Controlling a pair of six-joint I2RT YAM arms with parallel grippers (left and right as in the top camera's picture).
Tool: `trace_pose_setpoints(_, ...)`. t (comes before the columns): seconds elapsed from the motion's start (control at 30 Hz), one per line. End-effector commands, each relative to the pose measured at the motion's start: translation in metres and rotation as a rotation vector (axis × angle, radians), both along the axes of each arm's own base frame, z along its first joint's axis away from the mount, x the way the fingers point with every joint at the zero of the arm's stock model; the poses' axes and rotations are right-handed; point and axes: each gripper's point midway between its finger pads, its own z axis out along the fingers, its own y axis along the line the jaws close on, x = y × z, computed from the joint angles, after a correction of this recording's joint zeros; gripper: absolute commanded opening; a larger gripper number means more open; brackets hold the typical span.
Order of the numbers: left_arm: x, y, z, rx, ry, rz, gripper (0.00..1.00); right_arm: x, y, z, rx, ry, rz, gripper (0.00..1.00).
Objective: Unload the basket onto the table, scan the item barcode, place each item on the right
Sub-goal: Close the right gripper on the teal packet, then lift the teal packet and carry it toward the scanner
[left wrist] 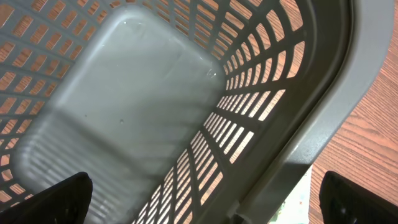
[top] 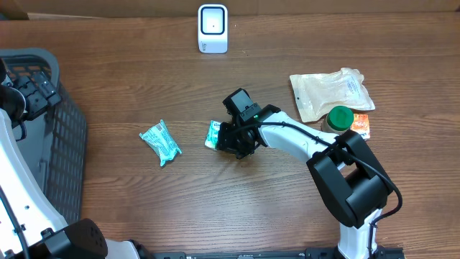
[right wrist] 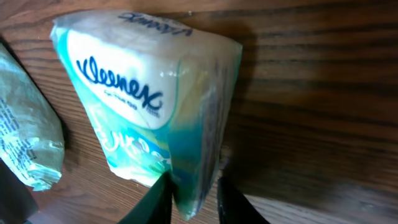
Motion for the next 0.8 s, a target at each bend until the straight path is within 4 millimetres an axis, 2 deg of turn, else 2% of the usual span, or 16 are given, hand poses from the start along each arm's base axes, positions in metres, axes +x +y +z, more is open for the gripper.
trace_pose_setpoints(0.0, 0.001, 0.001, 0.001, -0.002, -0.006, 0.007, 1.00, -0.010, -0.011, -0.027, -0.063, 0.053, -0.018, 0.18)
trace_pose_setpoints(0.1, 0.001, 0.001, 0.001, -0.002, -0.006, 0.007, 0.99, -0.010, -0.010, -0.026, -0.060, 0.051, -0.018, 0.05)
trace_pose_setpoints(0.23, 0.001, 0.001, 0.001, -0.002, -0.006, 0.007, 0.99, -0.010, -0.008, -0.021, -0.025, 0.072, -0.012, 0.04)
trace_pose_setpoints(0.33, 0.001, 0.001, 0.001, -0.002, -0.006, 0.007, 1.00, -0.009, 0.001, -0.002, 0.078, 0.062, 0.069, 0.04)
trace_pose_setpoints(0.43, 0.001, 0.001, 0.001, -0.002, -0.006, 0.007, 0.99, -0.010, 0.013, 0.035, 0.242, 0.026, 0.183, 0.04)
trace_pose_setpoints(0.53, 0.001, 0.001, 0.001, -0.002, -0.006, 0.007, 1.00, -0.014, 0.025, 0.091, 0.484, -0.049, 0.333, 0.04)
trace_pose_setpoints(0.63, 0.001, 0.001, 0.001, -0.002, -0.006, 0.007, 1.00, -0.016, 0.023, 0.136, 0.652, -0.104, 0.406, 0.04)
trace_pose_setpoints(0.77, 0.001, 0.001, 0.001, -0.002, -0.006, 0.007, 1.00, -0.017, 0.010, 0.192, 0.870, -0.173, 0.484, 0.04)
